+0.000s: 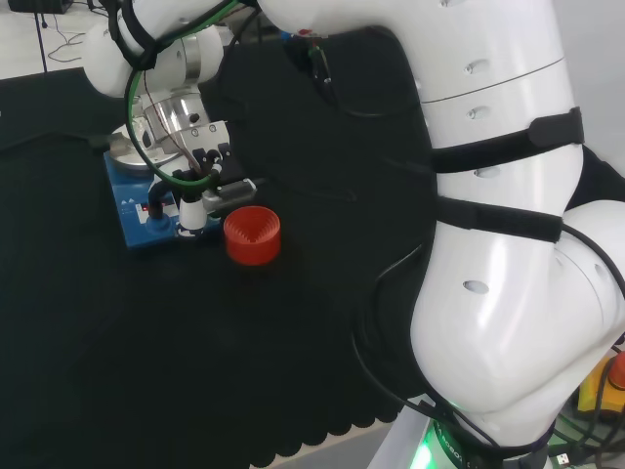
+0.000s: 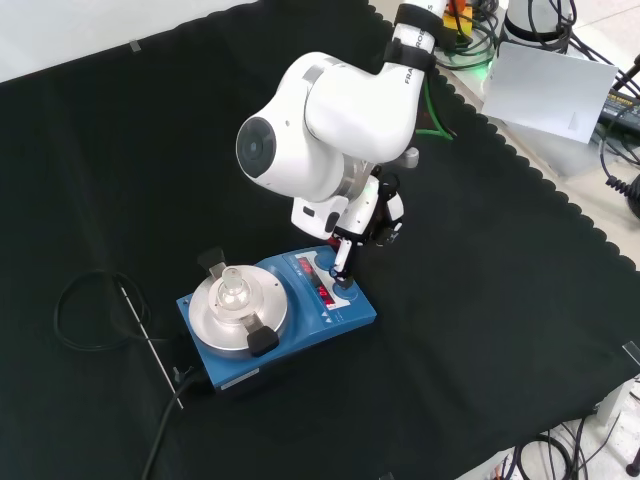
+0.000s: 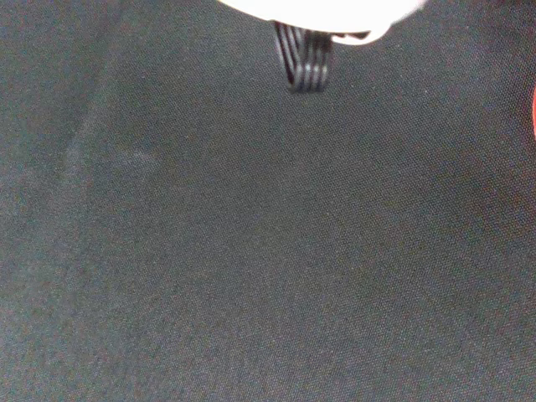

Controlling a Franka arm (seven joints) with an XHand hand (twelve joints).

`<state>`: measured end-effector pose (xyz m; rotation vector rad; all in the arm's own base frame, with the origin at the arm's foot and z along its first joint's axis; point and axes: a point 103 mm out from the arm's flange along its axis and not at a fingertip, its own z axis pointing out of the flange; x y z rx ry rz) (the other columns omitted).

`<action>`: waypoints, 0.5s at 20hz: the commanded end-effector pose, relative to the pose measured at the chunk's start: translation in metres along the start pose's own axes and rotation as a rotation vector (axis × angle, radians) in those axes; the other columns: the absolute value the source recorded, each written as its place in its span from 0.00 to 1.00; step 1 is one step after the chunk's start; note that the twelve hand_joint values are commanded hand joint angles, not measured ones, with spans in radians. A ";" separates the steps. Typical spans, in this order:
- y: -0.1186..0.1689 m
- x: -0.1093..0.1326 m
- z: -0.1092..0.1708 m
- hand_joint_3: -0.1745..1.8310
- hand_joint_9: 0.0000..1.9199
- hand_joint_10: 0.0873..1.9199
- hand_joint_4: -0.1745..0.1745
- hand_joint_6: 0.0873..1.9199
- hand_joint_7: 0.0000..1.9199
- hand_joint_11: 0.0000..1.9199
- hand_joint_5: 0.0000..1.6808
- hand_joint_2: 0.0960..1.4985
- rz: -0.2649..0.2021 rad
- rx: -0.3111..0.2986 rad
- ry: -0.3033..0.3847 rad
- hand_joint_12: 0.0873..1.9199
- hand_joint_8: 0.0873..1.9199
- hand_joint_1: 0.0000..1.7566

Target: Turn on the heater.

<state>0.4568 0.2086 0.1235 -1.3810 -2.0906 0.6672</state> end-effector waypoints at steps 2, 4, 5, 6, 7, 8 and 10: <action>-0.010 0.005 -0.014 0.62 0.86 0.75 0.22 0.29 0.80 0.65 0.13 0.40 -0.012 -0.040 -0.002 0.67 0.83 0.80; -0.015 0.007 -0.023 0.62 0.86 0.75 0.22 0.29 0.80 0.65 0.13 0.40 -0.017 -0.060 0.001 0.67 0.83 0.80; -0.018 0.007 -0.027 0.62 0.86 0.75 0.22 0.29 0.80 0.65 0.13 0.40 -0.018 -0.068 0.001 0.67 0.83 0.80; -0.020 0.007 -0.030 0.62 0.86 0.75 0.22 0.29 0.80 0.65 0.13 0.40 -0.018 -0.076 0.003 0.67 0.83 0.80; -0.023 0.008 -0.033 0.62 0.86 0.75 0.22 0.29 0.80 0.65 0.13 0.40 -0.018 -0.083 0.003 0.67 0.83 0.80; -0.025 0.007 -0.036 0.62 0.86 0.75 0.22 0.29 0.80 0.65 0.13 0.40 -0.017 -0.089 0.004 0.67 0.83 0.80; -0.029 0.006 -0.038 0.62 0.86 0.75 0.22 0.29 0.80 0.65 0.13 0.40 -0.015 -0.099 0.007 0.67 0.83 0.80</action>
